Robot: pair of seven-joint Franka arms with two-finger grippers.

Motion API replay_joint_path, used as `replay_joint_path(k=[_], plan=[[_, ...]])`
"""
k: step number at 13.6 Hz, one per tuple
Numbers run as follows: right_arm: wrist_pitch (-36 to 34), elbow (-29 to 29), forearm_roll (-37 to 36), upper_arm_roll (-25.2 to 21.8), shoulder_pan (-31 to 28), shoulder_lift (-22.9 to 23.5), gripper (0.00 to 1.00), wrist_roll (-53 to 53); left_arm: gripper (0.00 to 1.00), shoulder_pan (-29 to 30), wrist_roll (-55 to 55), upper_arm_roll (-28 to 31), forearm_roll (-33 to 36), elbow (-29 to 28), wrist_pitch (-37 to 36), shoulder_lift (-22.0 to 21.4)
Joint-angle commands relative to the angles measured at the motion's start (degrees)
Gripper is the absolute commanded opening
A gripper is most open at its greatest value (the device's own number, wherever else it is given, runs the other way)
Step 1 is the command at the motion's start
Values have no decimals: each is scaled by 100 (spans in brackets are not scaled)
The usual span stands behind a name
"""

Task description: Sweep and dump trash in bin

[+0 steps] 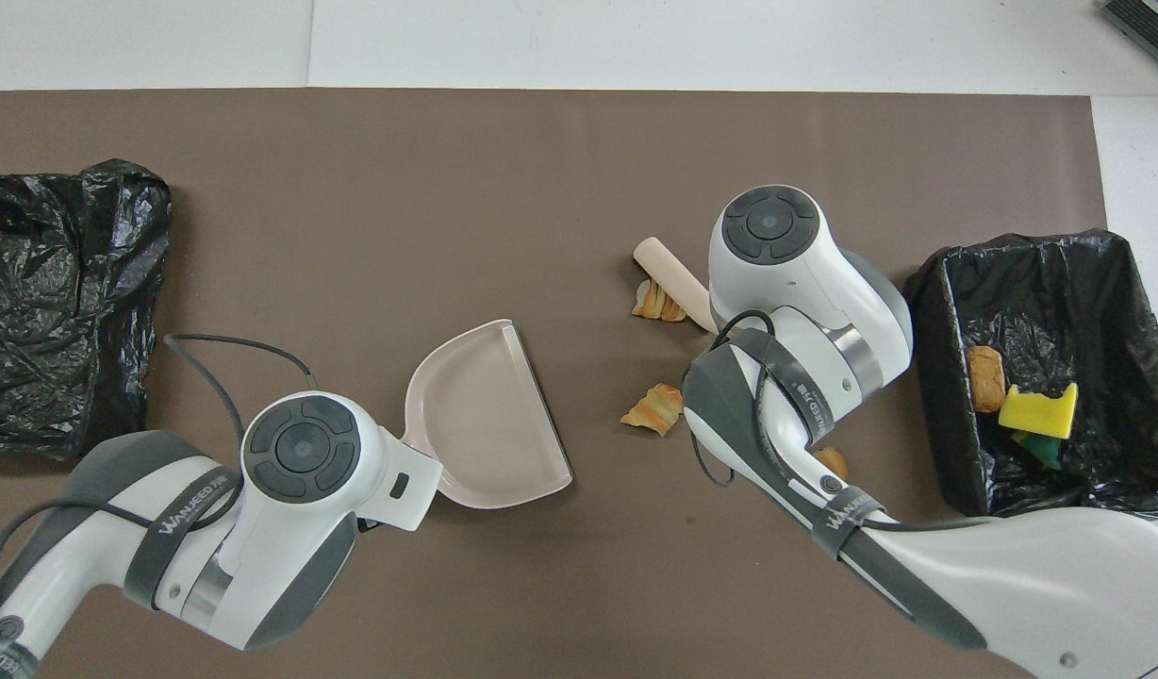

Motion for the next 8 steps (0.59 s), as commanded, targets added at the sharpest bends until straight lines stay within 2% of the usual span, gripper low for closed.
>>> replay_joint_path(k=[1,4,8], plan=[[-20,-292,906,66,-182,-182,0,-676,0,-78,-114,65,23,-53,116,-45],[-327,-152,1785,66,-217,-322,0,-511,0,-78,-194,65,23,-53,116,-54],[-741,-213,1797,22,-970,-972,0,-343,0,-70,-194,65,-47,-53,116,-45]])
